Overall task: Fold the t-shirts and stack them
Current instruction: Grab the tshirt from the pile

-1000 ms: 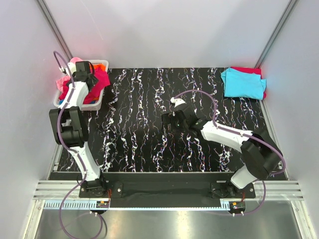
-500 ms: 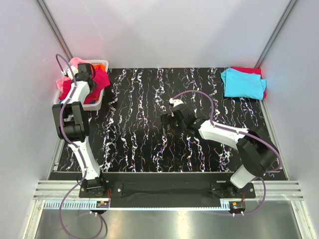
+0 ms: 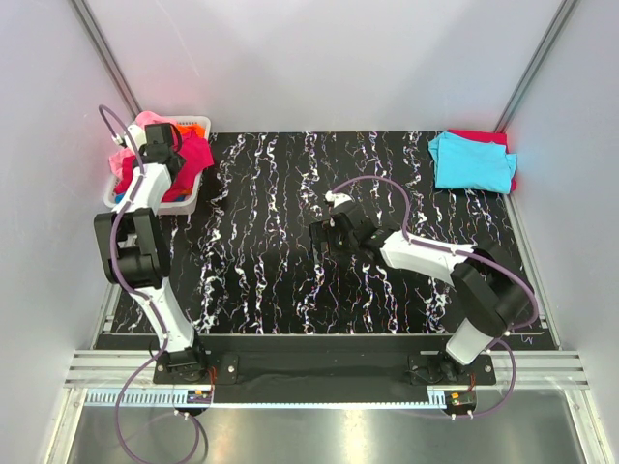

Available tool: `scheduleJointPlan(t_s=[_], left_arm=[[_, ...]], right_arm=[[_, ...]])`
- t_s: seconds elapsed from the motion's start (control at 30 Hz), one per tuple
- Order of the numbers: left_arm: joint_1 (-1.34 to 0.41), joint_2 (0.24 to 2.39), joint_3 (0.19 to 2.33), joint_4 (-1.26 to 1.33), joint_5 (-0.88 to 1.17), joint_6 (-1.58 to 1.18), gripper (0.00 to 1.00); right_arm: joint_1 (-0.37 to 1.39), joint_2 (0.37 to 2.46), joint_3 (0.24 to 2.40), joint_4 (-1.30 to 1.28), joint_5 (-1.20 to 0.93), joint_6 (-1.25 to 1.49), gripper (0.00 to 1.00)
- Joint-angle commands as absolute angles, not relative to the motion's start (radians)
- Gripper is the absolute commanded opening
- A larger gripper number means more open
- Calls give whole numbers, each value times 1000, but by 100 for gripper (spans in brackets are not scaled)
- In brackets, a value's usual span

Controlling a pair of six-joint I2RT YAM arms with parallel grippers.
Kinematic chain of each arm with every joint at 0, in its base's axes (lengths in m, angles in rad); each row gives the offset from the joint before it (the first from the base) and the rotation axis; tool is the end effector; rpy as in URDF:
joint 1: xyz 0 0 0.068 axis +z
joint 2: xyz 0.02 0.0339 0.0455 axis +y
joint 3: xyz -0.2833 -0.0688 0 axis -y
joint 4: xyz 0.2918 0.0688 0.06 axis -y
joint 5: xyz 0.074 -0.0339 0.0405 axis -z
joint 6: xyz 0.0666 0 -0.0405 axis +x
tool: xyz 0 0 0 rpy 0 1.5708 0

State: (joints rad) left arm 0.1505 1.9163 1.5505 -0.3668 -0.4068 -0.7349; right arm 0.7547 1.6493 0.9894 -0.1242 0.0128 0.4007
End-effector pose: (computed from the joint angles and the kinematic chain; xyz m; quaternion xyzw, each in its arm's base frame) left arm 0.5007 0.1026 0.2413 -0.4575 0.7732 0.0619 0.4348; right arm 0.2986 0.2796 0.1652 -0.1602 0.9096 0.2044 0.3243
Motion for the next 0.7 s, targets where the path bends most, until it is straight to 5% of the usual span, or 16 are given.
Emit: scheduleJointPlan(t_s=[0.0,0.5,0.63,0.67], left_arm=[[153,1862,1539,-281,-390,-721,50],[155,1947,1571,-282,-400,-718,46],[153,1970,1583,-282,-400,-715,39],[155,1974,1585,-282,-399,-712,30]], right_arm=[[759,1655,1031,-109,3,410,100],[759,1667,1040,-117,14,403,100],[758,1674,1043,-118,15,400,100],[758,1675,1043,-120,15,402,100]])
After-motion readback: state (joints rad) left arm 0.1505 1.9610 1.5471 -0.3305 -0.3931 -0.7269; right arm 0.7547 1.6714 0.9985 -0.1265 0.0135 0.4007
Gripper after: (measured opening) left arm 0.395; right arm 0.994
